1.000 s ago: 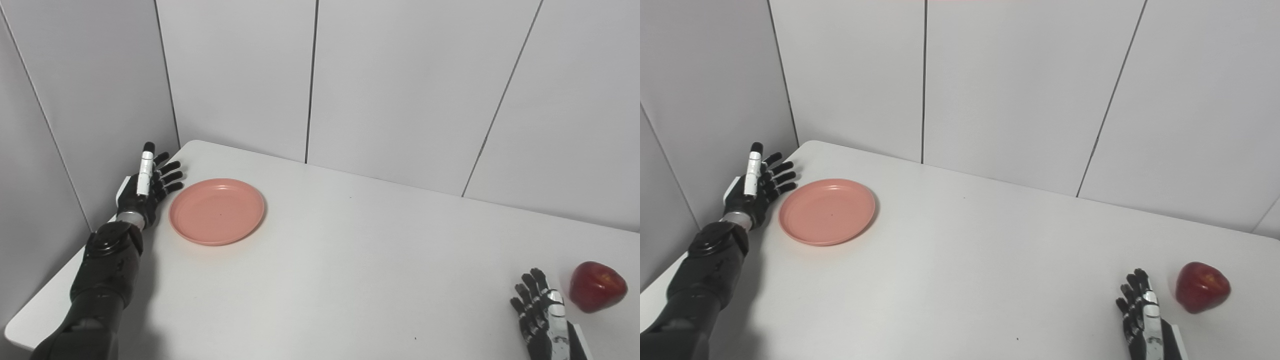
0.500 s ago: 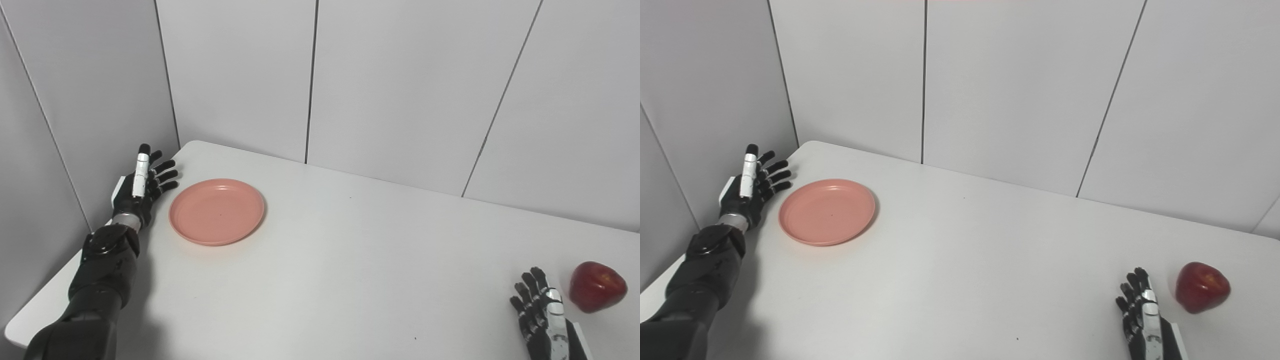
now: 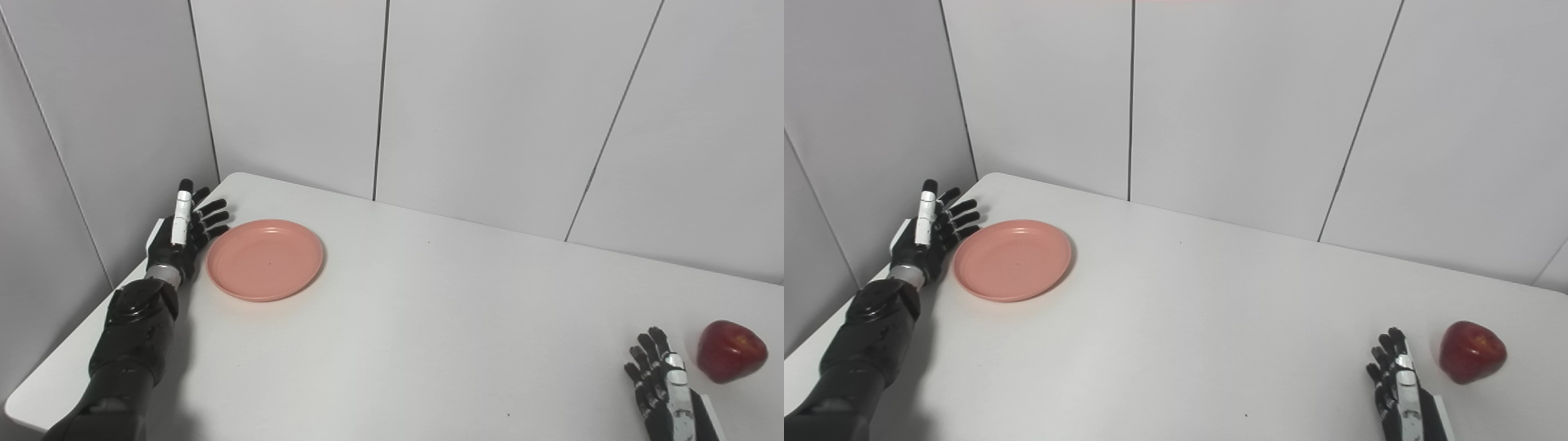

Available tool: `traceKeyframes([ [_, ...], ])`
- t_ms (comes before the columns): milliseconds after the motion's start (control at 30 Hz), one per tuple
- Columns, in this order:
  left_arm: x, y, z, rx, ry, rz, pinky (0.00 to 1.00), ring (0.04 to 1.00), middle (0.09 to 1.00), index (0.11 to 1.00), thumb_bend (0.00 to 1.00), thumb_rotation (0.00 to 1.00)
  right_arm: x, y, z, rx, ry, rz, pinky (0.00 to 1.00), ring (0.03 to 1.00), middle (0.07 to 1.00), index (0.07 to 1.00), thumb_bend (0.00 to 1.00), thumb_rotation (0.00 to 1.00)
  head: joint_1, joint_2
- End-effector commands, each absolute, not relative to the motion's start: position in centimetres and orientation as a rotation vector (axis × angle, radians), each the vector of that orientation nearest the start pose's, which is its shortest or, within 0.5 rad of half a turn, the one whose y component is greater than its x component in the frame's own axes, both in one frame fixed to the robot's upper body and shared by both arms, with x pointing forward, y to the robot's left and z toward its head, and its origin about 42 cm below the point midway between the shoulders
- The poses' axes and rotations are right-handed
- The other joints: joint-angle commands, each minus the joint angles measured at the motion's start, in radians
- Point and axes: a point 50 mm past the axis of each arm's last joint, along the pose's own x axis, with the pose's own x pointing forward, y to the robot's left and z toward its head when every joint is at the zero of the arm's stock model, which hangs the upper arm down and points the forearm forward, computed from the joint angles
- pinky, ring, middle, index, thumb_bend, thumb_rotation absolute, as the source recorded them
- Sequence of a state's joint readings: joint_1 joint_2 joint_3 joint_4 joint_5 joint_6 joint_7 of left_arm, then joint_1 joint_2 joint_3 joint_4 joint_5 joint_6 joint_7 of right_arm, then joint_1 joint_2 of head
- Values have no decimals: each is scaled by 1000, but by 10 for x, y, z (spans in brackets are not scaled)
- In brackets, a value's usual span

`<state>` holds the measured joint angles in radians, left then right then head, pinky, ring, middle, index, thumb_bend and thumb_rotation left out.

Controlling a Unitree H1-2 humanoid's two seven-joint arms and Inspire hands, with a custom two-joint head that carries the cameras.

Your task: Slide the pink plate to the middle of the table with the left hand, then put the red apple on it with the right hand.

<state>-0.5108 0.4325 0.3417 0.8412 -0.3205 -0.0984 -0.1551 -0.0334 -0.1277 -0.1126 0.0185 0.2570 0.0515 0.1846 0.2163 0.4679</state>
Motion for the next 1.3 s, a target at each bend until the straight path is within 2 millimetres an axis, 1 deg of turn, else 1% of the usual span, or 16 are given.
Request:
traceKeyframes([
  [0, 419, 440, 128, -132, 71, 283, 721, 775, 782, 852, 872, 929, 284, -269, 87, 151, 24, 87, 1000, 998, 986, 990, 766, 920, -1, 0],
  [100, 419, 433, 128, -137, 82, 274, 739, 768, 776, 857, 889, 924, 284, -268, 88, 152, 25, 86, 1000, 995, 984, 989, 778, 913, -2, 1],
  [267, 418, 421, 126, -142, 85, 244, 746, 767, 772, 859, 879, 933, 284, -268, 88, 148, 24, 84, 1000, 990, 980, 984, 798, 898, -4, 3],
  [400, 418, 411, 127, -126, 92, 238, 708, 758, 770, 864, 891, 944, 284, -268, 88, 145, 21, 88, 1000, 995, 985, 991, 797, 905, -6, 5],
  [500, 417, 408, 127, -124, 101, 243, 681, 744, 758, 857, 874, 956, 284, -267, 88, 150, 23, 86, 1000, 992, 982, 985, 810, 891, -7, 5],
  [667, 416, 399, 129, -130, 106, 230, 659, 743, 757, 859, 847, 962, 284, -267, 89, 147, 22, 88, 1000, 995, 983, 987, 812, 892, -8, 5],
  [767, 416, 395, 128, -131, 109, 227, 649, 740, 752, 853, 850, 956, 284, -267, 89, 150, 21, 86, 1000, 991, 980, 984, 811, 887, -7, 5],
  [1000, 416, 385, 129, -120, 105, 214, 662, 737, 752, 849, 878, 958, 284, -267, 89, 150, 23, 89, 1000, 996, 985, 991, 791, 889, -8, 7],
  [1133, 417, 381, 129, -127, 104, 204, 678, 742, 755, 842, 876, 952, 284, -267, 89, 149, 21, 90, 1000, 1000, 988, 993, 790, 885, -10, 8],
  [1267, 415, 372, 127, -139, 104, 181, 696, 750, 763, 839, 870, 947, 284, -266, 90, 152, 23, 86, 1000, 997, 985, 989, 787, 877, -11, 10],
])
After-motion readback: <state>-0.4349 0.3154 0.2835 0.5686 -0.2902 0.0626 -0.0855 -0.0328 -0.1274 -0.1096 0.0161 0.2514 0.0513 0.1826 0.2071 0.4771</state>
